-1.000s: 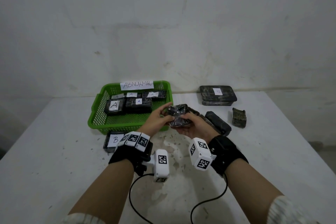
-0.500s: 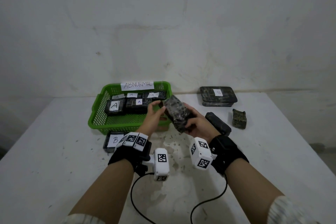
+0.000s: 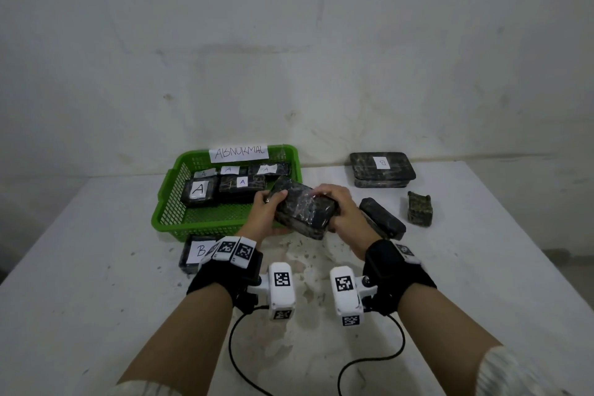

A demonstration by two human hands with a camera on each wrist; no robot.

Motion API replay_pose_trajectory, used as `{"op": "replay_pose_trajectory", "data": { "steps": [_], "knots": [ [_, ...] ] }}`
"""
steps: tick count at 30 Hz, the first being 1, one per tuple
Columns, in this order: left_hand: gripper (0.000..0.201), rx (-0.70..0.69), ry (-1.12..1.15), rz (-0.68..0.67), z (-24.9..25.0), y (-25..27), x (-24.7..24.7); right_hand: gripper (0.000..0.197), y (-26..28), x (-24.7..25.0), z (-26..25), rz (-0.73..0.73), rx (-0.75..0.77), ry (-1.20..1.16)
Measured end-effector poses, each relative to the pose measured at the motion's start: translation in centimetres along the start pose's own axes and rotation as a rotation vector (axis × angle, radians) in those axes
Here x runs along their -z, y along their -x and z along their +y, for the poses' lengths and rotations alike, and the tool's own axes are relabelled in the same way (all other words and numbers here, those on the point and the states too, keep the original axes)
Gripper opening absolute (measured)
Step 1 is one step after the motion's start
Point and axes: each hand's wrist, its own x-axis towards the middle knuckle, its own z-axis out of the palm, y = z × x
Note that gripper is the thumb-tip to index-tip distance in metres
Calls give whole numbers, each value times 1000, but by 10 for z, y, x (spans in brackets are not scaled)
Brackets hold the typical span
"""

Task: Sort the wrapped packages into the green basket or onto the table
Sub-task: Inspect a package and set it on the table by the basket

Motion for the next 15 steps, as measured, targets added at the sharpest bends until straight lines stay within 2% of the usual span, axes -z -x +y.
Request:
{"op": "replay_pose_trajectory", "data": {
  "steps": [2, 3, 4, 5, 6, 7, 8, 9, 11, 12, 15],
  "knots": [
    [35, -17, 80, 0, 2, -1, 1, 68, -5, 4, 2, 75, -158, -269],
    [29, -33, 118, -5, 3, -1, 1, 63, -9, 6, 6, 99, -260, -384],
    [25, -58, 148, -13, 3, -1, 1, 51, -12, 9, 8, 102, -354, -446],
    [22, -82, 158, -22, 4, 0, 0, 33, -14, 12, 7, 79, -446, -456],
    [20, -105, 141, -30, 6, 2, -1, 24, -16, 14, 6, 46, -514, -469],
    [19, -121, 100, -38, 7, 3, -2, 31, -17, 17, 7, 20, -541, -474],
    [20, -125, 55, -48, 9, 4, -2, 37, -18, 19, 7, 12, -539, -487],
    [22, -124, 10, -58, 10, 5, -2, 34, -19, 19, 7, 24, -520, -498],
    [30, -136, -81, -55, 13, 6, -5, 9, -20, 17, 5, 92, -454, -497],
    [33, -144, -128, -49, 14, 7, -6, 9, -21, 17, 6, 130, -416, -502],
    [42, -139, -198, -34, 18, 8, -14, 35, -24, 20, 15, 167, -330, -482]
  ]
}}
